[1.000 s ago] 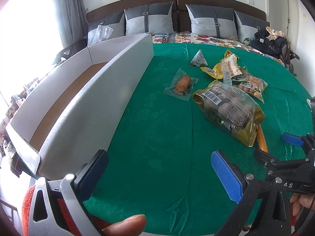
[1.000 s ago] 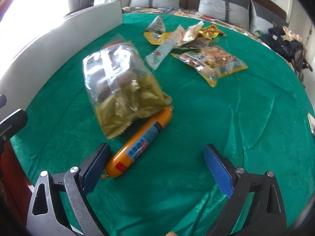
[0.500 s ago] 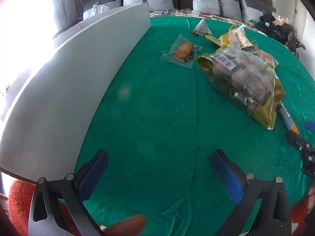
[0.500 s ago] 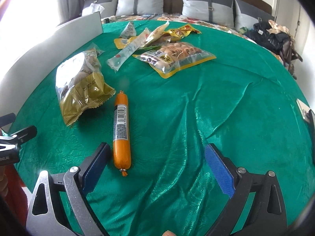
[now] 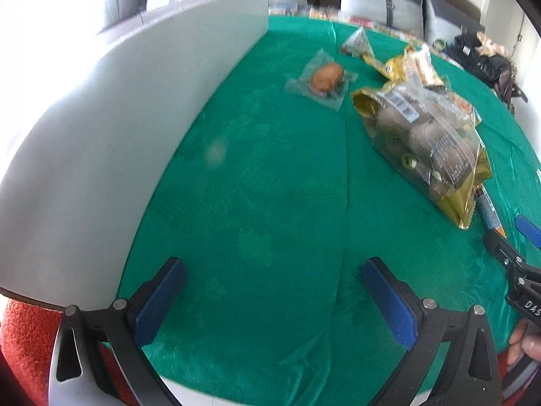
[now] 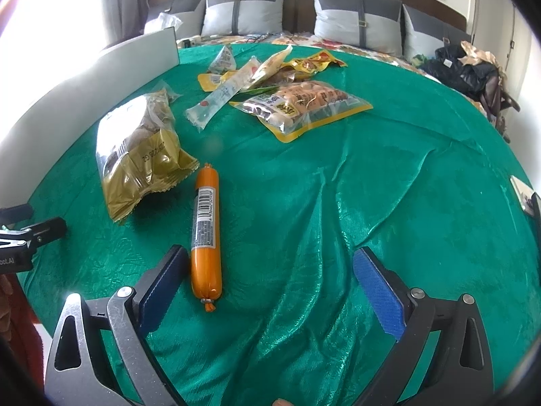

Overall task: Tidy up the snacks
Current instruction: 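Move the left tool toward the gold bag of buns while the right tool approaches the orange sausage, then grasp the gold bag with the left tool while the right tool grasps the orange sausage, then carry both snacks over the white box and open both tools to drop them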

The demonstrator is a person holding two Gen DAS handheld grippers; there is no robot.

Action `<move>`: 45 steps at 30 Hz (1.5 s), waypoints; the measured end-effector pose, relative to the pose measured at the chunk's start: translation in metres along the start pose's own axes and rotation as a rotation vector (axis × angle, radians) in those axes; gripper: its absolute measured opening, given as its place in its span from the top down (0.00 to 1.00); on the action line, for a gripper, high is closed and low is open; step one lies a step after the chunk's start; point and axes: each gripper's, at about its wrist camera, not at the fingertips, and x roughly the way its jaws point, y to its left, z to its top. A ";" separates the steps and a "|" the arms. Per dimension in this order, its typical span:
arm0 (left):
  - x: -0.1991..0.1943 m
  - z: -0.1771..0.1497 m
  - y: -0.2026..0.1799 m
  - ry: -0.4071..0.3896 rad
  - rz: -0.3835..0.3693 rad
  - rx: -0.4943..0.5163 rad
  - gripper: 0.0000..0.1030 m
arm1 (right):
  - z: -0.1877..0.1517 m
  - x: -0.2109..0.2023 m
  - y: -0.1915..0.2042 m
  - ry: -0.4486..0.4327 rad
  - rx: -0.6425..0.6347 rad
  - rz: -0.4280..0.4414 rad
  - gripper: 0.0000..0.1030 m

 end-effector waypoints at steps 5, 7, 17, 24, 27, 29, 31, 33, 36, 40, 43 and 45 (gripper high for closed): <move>-0.032 0.037 -0.016 -0.025 -0.283 -0.088 0.03 | 0.000 0.001 0.000 -0.005 -0.002 0.001 0.03; -0.038 0.065 -0.036 -0.037 -0.302 -0.086 0.02 | 0.001 0.002 0.000 -0.004 -0.004 0.003 0.03; 0.014 0.106 -0.083 0.054 -0.176 -0.045 0.01 | 0.000 0.001 0.000 -0.012 -0.009 0.006 0.03; 0.003 0.105 -0.068 0.012 -0.124 0.133 0.01 | 0.004 0.005 0.001 0.000 -0.017 0.014 0.03; 0.015 0.105 -0.081 0.030 -0.054 0.265 0.02 | 0.005 0.005 0.000 0.010 -0.024 0.023 0.03; 0.021 0.102 -0.085 0.052 -0.032 0.303 0.20 | 0.007 0.004 -0.004 0.051 -0.049 0.055 0.04; 0.019 0.101 -0.077 0.054 -0.066 0.254 0.44 | 0.009 -0.002 -0.014 0.079 -0.018 0.098 0.06; 0.011 0.096 -0.065 0.027 -0.111 0.208 0.46 | 0.011 -0.010 -0.032 0.091 0.088 0.161 0.07; -0.002 0.082 -0.046 0.010 -0.165 0.172 0.47 | 0.024 -0.013 -0.038 0.124 0.157 0.184 0.07; -0.028 0.072 -0.022 -0.013 -0.241 0.122 0.47 | 0.048 0.000 0.002 0.217 -0.006 0.219 0.27; -0.053 0.067 -0.007 -0.045 -0.279 0.091 0.47 | 0.057 0.026 0.032 0.341 -0.108 0.184 0.51; -0.071 0.066 0.002 -0.076 -0.298 0.077 0.47 | 0.065 0.033 0.042 0.370 -0.149 0.122 0.66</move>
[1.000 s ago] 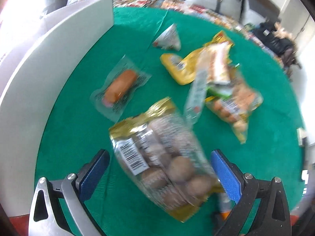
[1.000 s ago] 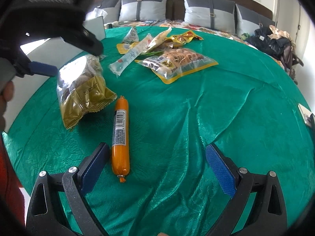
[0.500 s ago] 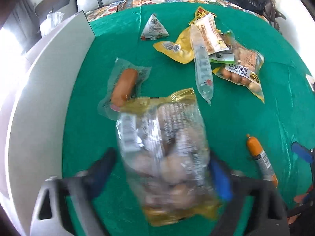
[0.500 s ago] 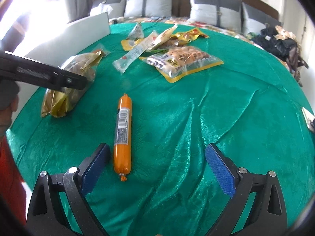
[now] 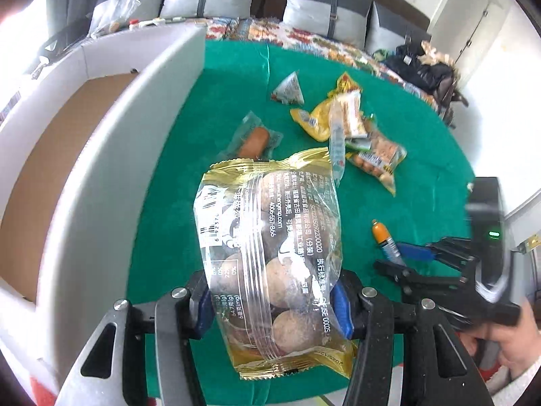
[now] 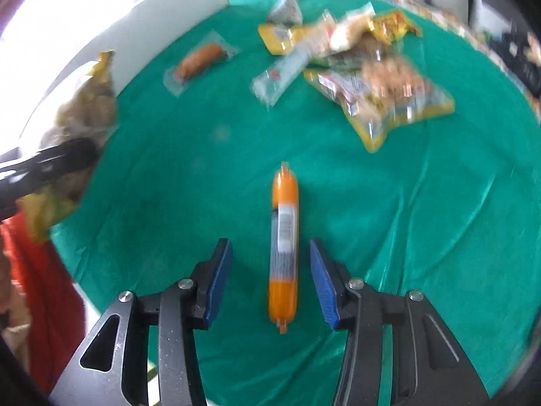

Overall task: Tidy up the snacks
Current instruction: 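Carry both snacks over the white box and open both tools to drop them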

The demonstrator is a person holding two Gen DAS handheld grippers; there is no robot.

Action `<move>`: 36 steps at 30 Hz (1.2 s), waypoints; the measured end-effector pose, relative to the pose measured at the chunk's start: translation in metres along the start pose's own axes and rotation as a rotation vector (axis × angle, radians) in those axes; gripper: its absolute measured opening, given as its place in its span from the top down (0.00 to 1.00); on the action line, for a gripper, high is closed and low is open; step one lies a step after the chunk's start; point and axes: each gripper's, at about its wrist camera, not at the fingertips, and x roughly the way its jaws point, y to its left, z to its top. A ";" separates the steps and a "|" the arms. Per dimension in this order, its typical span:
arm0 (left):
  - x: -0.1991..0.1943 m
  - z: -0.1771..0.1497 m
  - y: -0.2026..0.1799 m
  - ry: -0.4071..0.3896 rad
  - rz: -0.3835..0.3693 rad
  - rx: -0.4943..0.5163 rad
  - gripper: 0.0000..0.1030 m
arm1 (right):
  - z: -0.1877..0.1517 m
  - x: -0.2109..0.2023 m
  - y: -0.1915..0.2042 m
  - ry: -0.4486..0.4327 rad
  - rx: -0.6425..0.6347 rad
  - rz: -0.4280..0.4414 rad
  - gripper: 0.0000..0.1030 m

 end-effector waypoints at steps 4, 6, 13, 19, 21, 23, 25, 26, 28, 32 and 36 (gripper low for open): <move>-0.044 -0.001 0.018 -0.059 -0.032 -0.025 0.47 | 0.003 -0.002 -0.003 0.030 0.022 -0.002 0.85; -0.066 0.001 0.034 -0.085 -0.049 -0.046 0.47 | 0.005 -0.010 -0.012 0.030 0.086 0.055 0.85; -0.127 0.029 0.124 -0.196 0.111 -0.100 0.47 | 0.071 -0.109 0.052 -0.171 0.077 0.336 0.85; -0.116 0.033 0.217 -0.128 0.336 -0.209 0.41 | 0.151 -0.144 0.177 -0.267 -0.018 0.527 0.84; -0.105 0.029 0.238 -0.081 0.381 -0.248 0.34 | 0.168 -0.138 0.205 -0.296 -0.005 0.570 0.72; -0.107 0.020 0.252 -0.084 0.406 -0.282 0.33 | 0.175 -0.134 0.223 -0.280 -0.015 0.537 0.30; -0.115 0.010 0.255 -0.108 0.439 -0.293 0.26 | 0.160 -0.133 0.215 -0.314 -0.032 0.500 0.28; -0.119 0.006 0.255 -0.126 0.451 -0.292 0.24 | 0.151 -0.130 0.208 -0.328 -0.054 0.480 0.28; -0.126 0.001 0.248 -0.158 0.467 -0.287 0.23 | 0.127 -0.122 0.175 -0.332 -0.069 0.396 0.28; -0.131 0.007 0.215 -0.241 0.375 -0.239 0.23 | 0.069 -0.082 0.084 -0.325 -0.040 0.151 0.28; -0.114 0.024 0.165 -0.285 0.299 -0.099 0.14 | 0.005 -0.047 -0.019 -0.288 0.065 -0.074 0.29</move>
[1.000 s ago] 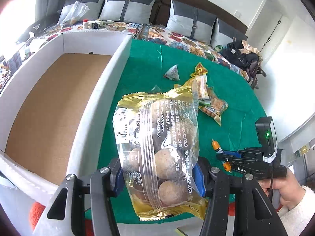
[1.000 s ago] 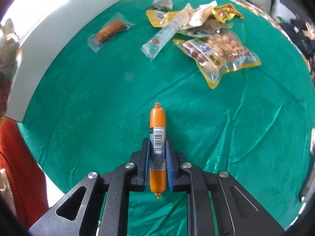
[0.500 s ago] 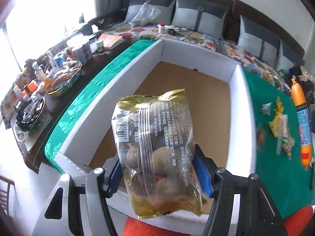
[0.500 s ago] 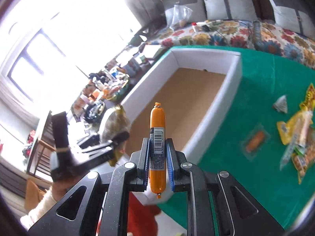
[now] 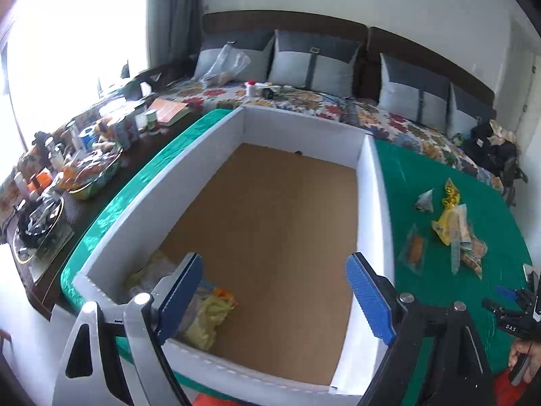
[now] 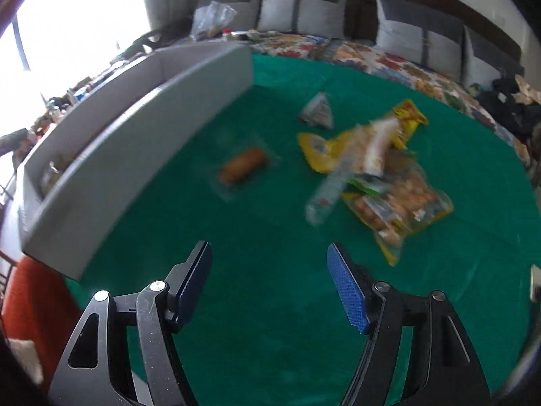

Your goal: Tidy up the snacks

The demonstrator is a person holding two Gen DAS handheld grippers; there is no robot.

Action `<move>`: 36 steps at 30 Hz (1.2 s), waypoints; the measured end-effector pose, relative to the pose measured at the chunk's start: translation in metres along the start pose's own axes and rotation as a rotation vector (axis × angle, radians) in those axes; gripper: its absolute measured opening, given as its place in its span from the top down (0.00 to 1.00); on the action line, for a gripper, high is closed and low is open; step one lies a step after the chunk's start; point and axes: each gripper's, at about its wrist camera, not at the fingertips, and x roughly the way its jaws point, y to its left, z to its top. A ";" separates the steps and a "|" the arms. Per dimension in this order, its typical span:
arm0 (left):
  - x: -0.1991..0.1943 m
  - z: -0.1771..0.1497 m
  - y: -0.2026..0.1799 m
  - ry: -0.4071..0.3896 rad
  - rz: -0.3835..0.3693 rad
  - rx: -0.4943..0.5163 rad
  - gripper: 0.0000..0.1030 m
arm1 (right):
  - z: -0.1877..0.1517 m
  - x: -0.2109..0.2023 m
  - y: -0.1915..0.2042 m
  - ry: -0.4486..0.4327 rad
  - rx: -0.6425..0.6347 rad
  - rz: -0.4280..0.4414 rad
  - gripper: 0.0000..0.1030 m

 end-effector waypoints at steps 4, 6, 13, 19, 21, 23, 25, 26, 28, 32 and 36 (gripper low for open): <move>0.028 -0.001 -0.052 0.006 0.039 0.156 0.13 | -0.056 -0.013 -0.083 -0.050 0.118 -0.149 0.29; 0.045 -0.007 -0.068 0.045 0.098 0.206 0.13 | -0.077 -0.026 -0.103 -0.082 0.172 -0.190 0.29; 0.041 -0.024 -0.094 0.044 0.139 0.220 0.13 | -0.069 -0.047 -0.124 -0.156 0.346 -0.194 0.27; 0.031 -0.040 -0.102 0.031 0.159 0.188 0.13 | -0.064 -0.024 -0.097 -0.103 0.243 -0.165 0.27; 0.032 -0.040 -0.104 0.020 0.179 0.176 0.13 | -0.063 -0.017 -0.092 -0.087 0.214 -0.170 0.27; 0.034 -0.040 -0.104 0.025 0.191 0.168 0.13 | -0.063 -0.012 -0.091 -0.068 0.206 -0.176 0.27; 0.034 -0.039 -0.102 0.032 0.188 0.156 0.13 | -0.065 -0.009 -0.094 -0.052 0.216 -0.176 0.27; 0.032 -0.038 -0.101 0.028 0.186 0.141 0.13 | -0.066 -0.008 -0.096 -0.042 0.224 -0.173 0.27; 0.017 -0.038 -0.100 -0.032 0.202 0.082 0.13 | -0.067 -0.006 -0.101 -0.025 0.238 -0.170 0.27; -0.022 -0.039 -0.122 -0.195 0.167 0.038 0.07 | -0.068 -0.002 -0.107 -0.009 0.260 -0.178 0.26; -0.028 -0.047 -0.163 -0.172 -0.012 0.063 0.00 | -0.067 0.000 -0.106 -0.007 0.250 -0.185 0.21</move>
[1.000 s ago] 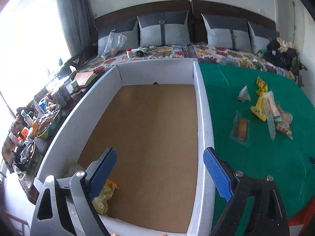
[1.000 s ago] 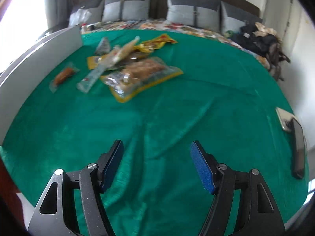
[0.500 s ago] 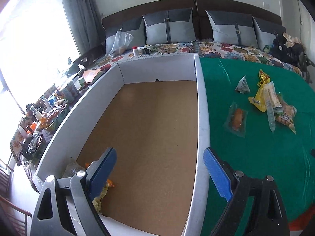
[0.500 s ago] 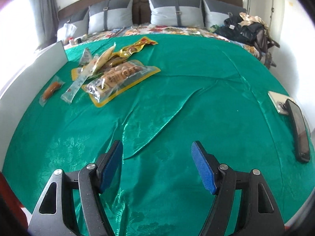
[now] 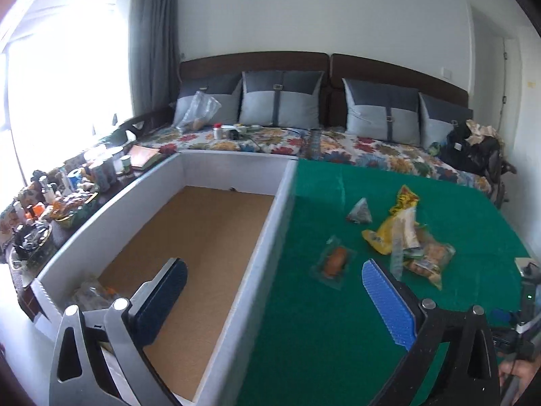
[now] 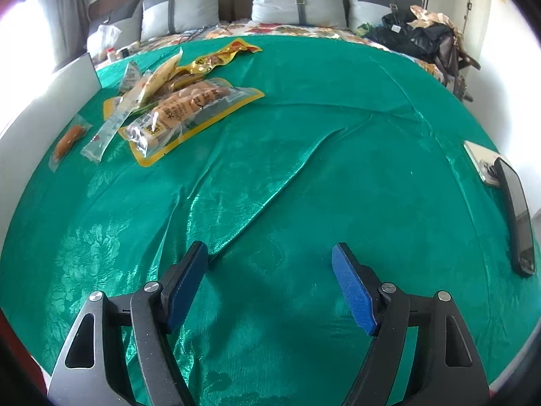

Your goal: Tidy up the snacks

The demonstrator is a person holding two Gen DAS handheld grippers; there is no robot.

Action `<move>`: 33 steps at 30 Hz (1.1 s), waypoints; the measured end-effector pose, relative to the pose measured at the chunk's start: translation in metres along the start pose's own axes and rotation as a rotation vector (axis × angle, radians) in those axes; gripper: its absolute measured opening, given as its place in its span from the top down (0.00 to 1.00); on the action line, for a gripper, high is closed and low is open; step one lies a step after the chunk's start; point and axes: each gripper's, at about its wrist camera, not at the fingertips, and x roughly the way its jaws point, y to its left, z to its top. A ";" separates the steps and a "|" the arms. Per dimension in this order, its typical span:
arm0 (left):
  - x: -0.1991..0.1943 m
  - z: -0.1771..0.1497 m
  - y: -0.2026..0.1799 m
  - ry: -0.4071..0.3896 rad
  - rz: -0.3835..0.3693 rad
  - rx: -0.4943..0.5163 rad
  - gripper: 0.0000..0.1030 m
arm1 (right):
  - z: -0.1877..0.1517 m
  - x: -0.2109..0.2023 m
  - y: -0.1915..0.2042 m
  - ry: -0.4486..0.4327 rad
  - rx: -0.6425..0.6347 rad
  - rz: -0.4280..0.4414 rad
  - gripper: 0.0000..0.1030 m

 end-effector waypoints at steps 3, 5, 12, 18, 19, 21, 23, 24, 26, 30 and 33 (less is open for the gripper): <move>0.026 -0.020 -0.035 0.142 -0.116 0.047 0.01 | -0.001 0.001 -0.001 -0.005 0.007 -0.007 0.16; 0.053 -0.041 -0.053 0.256 -0.164 0.057 0.01 | -0.002 0.002 -0.003 -0.009 0.013 -0.007 0.14; 0.128 -0.084 -0.066 0.414 -0.134 0.063 0.01 | -0.003 0.003 -0.004 -0.030 0.013 -0.004 0.09; 0.151 -0.085 -0.065 0.410 -0.084 0.115 0.00 | -0.002 0.003 -0.003 -0.029 0.012 -0.002 0.08; 0.151 -0.086 -0.065 0.396 -0.086 0.125 0.00 | -0.002 0.003 -0.003 -0.029 0.012 -0.002 0.08; 0.149 -0.089 -0.061 0.364 -0.092 0.120 0.00 | -0.002 0.003 -0.003 -0.028 0.012 -0.002 0.07; 0.148 -0.090 -0.061 0.352 -0.085 0.115 0.00 | -0.002 0.004 -0.003 -0.026 0.010 -0.001 0.06; 0.148 -0.090 -0.061 0.349 -0.083 0.113 0.00 | -0.002 0.004 -0.002 -0.025 0.010 -0.001 0.06; 0.148 -0.090 -0.060 0.344 -0.082 0.111 0.00 | -0.002 0.004 -0.001 -0.024 0.009 -0.001 0.06; 0.148 -0.089 -0.059 0.341 -0.080 0.111 0.00 | -0.002 0.004 -0.001 -0.025 0.010 -0.001 0.05; 0.147 -0.089 -0.059 0.340 -0.081 0.110 0.00 | -0.001 0.004 -0.001 -0.024 0.010 -0.001 0.05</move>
